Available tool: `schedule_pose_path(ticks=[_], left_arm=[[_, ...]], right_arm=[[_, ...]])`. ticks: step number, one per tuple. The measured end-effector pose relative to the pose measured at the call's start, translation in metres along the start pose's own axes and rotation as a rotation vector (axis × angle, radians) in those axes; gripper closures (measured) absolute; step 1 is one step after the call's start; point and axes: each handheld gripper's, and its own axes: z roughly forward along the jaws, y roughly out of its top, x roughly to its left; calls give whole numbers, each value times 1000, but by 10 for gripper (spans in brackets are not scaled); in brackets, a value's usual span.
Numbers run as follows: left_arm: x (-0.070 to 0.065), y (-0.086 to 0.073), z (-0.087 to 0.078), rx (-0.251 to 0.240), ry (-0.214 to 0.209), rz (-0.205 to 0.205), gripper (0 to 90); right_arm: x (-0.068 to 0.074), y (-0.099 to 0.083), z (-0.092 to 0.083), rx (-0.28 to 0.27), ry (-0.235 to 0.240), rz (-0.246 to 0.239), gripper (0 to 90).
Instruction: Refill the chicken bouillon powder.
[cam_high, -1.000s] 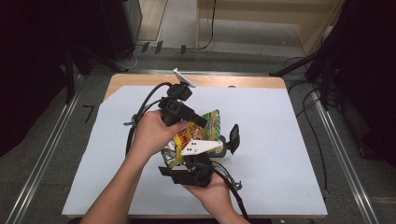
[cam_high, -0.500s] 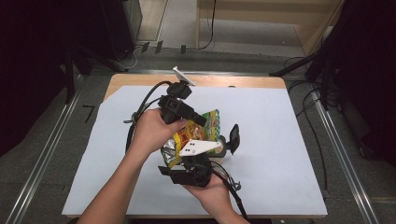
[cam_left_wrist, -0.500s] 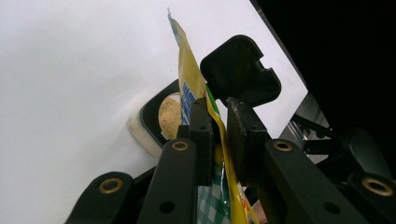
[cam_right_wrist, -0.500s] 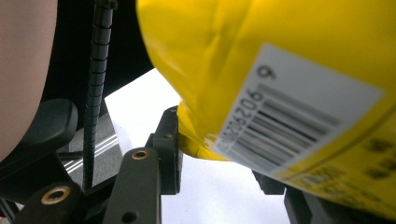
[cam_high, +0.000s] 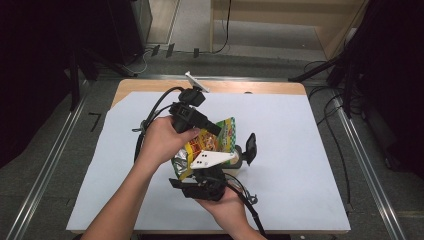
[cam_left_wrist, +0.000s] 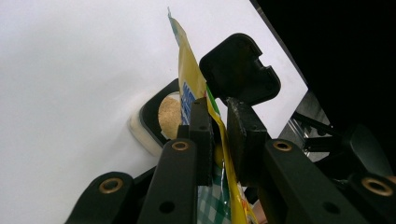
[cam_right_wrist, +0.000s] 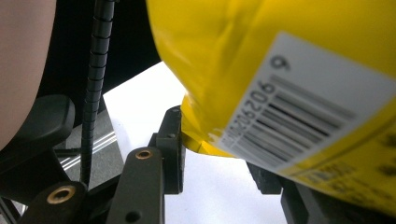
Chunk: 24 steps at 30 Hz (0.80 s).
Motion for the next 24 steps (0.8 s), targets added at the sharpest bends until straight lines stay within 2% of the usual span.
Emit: schedule_pose_path(ticks=[7, 18, 24], left_arm=[[1, -6, -1, -27, -10, -7, 807], [-1, -3, 0, -24, -10, 9, 806], [3, -3, -1, -23, -23, -4, 806]], right_arm=[[2, -2, 2, 9, 0, -12, 633], [0, 0, 0, 6, 2, 0, 634], [0, 1, -1, 22, 4, -11, 635]])
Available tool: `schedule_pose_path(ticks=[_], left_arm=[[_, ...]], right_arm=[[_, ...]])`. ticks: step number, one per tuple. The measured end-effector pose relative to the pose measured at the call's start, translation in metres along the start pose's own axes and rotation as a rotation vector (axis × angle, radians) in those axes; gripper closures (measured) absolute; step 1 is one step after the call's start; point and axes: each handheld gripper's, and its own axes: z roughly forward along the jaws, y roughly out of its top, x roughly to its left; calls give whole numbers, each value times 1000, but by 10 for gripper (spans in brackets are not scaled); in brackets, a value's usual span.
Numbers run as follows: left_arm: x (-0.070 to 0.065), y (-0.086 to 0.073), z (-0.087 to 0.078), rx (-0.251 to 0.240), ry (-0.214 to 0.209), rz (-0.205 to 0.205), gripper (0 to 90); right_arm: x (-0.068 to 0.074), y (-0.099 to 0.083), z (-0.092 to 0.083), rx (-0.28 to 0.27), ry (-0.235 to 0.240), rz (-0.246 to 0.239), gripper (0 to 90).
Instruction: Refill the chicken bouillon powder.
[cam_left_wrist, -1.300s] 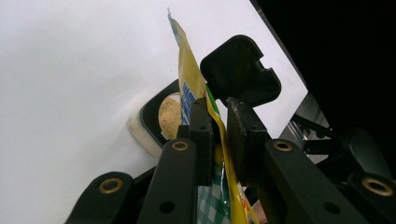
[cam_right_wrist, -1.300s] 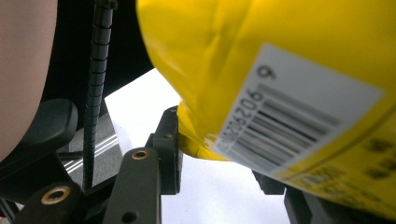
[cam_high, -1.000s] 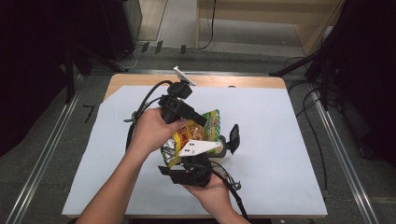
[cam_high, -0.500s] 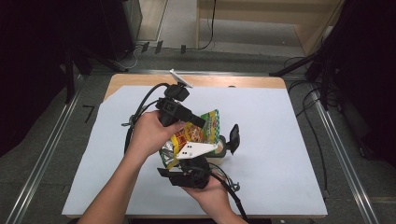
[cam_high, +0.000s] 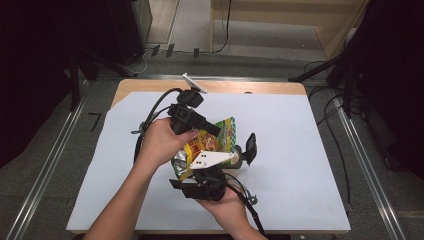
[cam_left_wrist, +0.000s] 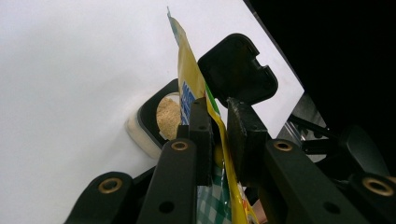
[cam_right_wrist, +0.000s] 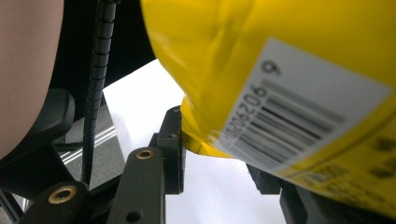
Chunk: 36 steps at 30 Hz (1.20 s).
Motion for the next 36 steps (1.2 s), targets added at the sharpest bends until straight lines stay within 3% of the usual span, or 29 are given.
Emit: schedule_pose_path(ticks=[4, 11, 14, 19, 25, 36], left_arm=[[1, 1, -1, -2, -4, -2, 805], [0, 1, 1, -9, 13, 2, 799], [0, -2, 2, -2, -2, 6, 800], [-2, -9, 1, -2, 0, 5, 799], [-1, -16, -2, 7, -7, 4, 799], [6, -29, -6, 10, -12, -3, 799]], right_arm=[[0, 2, -1, 4, -1, -4, 634], [0, 2, 0, 6, 8, 30, 632], [-1, -2, 0, 0, 8, 25, 632], [2, -6, 3, -6, 5, -1, 609], [5, -14, 6, -4, -14, -82, 608], [5, -30, 15, -12, -3, -165, 576]])
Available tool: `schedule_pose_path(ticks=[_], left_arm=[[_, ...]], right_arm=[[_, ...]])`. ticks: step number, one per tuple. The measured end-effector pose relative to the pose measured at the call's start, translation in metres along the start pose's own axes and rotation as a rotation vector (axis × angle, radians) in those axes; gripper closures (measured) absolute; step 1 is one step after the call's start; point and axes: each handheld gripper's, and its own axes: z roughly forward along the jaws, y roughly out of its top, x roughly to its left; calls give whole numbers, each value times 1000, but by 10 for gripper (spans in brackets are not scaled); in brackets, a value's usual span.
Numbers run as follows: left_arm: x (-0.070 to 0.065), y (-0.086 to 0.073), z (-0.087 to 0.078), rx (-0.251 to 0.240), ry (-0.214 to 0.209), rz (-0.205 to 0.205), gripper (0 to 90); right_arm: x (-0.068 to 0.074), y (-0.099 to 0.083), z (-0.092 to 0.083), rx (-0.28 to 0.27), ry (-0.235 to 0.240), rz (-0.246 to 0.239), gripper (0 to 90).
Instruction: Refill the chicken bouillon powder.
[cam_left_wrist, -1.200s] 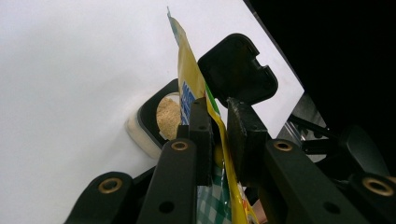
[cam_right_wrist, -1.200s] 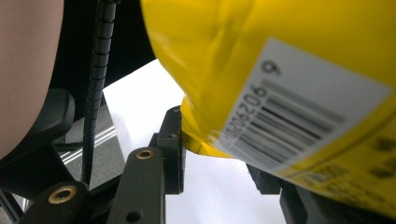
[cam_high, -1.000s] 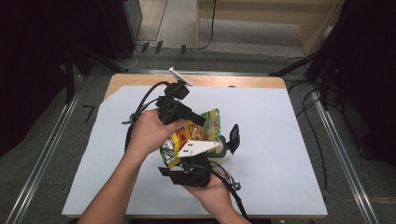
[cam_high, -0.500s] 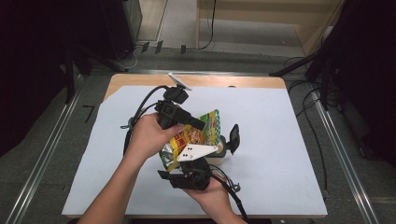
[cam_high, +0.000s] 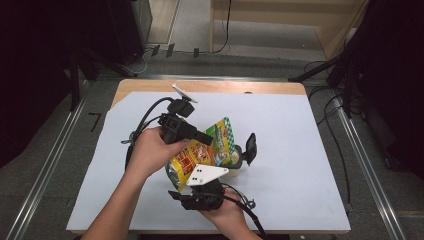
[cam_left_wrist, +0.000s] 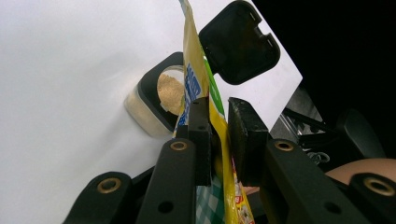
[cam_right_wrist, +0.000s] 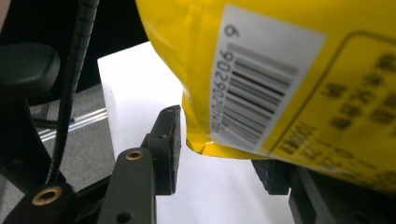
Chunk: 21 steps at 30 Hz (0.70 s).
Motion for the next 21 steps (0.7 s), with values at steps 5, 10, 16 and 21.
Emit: schedule_pose_path(ticks=[5, 10, 16, 21], left_arm=[[4, -4, 1, 0, -12, -4, 796], [8, -6, 5, 9, -28, -9, 796], [9, -6, 10, 26, -19, 3, 800], [10, -7, 11, 36, -10, 8, 828]], right_arm=[[0, -6, 1, -1, 11, -43, 588], [-5, -10, 2, 8, 28, -22, 581], [-11, -15, 3, 30, 23, -12, 588], [-13, -18, 5, 52, 13, -26, 588]])
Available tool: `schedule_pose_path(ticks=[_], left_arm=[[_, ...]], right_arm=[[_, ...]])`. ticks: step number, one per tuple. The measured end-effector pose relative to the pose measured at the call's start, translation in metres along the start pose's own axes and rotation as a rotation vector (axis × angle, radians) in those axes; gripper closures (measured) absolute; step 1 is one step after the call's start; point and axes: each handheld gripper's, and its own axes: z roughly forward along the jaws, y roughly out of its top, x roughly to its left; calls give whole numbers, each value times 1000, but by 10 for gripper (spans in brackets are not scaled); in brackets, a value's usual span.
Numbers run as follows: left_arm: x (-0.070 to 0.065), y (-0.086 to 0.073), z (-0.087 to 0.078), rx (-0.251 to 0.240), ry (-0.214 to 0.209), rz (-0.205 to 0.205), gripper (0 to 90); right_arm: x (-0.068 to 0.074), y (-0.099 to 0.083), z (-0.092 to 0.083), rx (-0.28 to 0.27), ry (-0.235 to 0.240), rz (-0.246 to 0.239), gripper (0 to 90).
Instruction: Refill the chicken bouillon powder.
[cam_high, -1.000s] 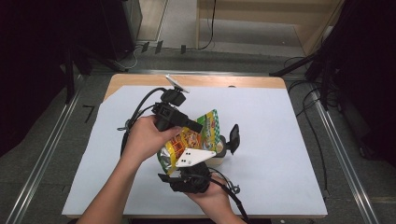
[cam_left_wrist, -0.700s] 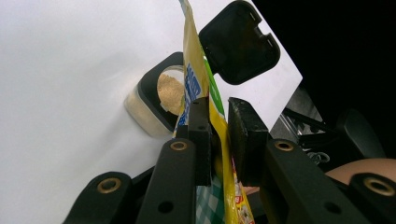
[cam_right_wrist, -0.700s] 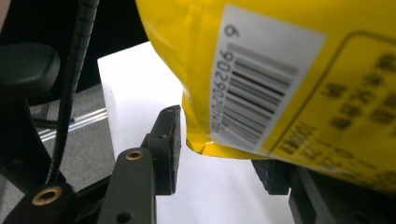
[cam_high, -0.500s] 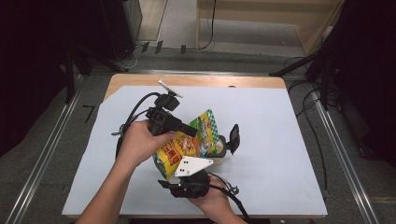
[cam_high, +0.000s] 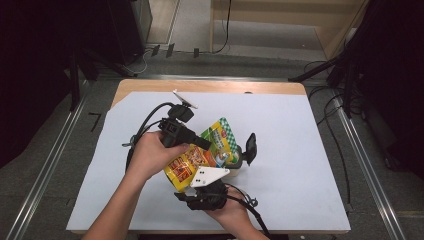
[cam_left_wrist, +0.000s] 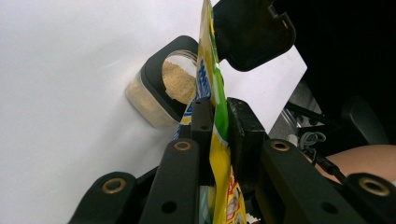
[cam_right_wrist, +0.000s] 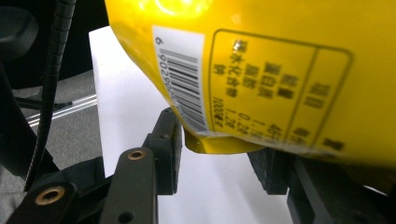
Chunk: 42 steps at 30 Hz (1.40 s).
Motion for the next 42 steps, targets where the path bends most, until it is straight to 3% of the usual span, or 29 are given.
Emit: schedule_pose_path(ticks=[2, 6, 14, 21, 29, 36, 42], left_arm=[[0, -1, 0, -6, -1, 1, 830], [-1, -4, 0, -17, 3, 48, 833], [8, -7, 0, -13, -28, 32, 844], [9, -6, 3, -18, -26, 32, 849], [9, -10, -3, -28, -28, 86, 867], [13, -14, -13, -39, -63, 96, 880], [20, -19, -22, -54, -59, 92, 889]], right_arm=[[0, 0, 1, 6, 4, 2, 587], [-1, -1, 1, 15, -4, -6, 587], [-4, -5, 5, 40, 0, -5, 584], [-9, -8, 5, 55, -13, 1, 592], [-12, -10, 6, 54, -19, 9, 581], [-14, -10, 5, 47, -26, 11, 569], [-17, -9, 4, 40, -34, 21, 557]])
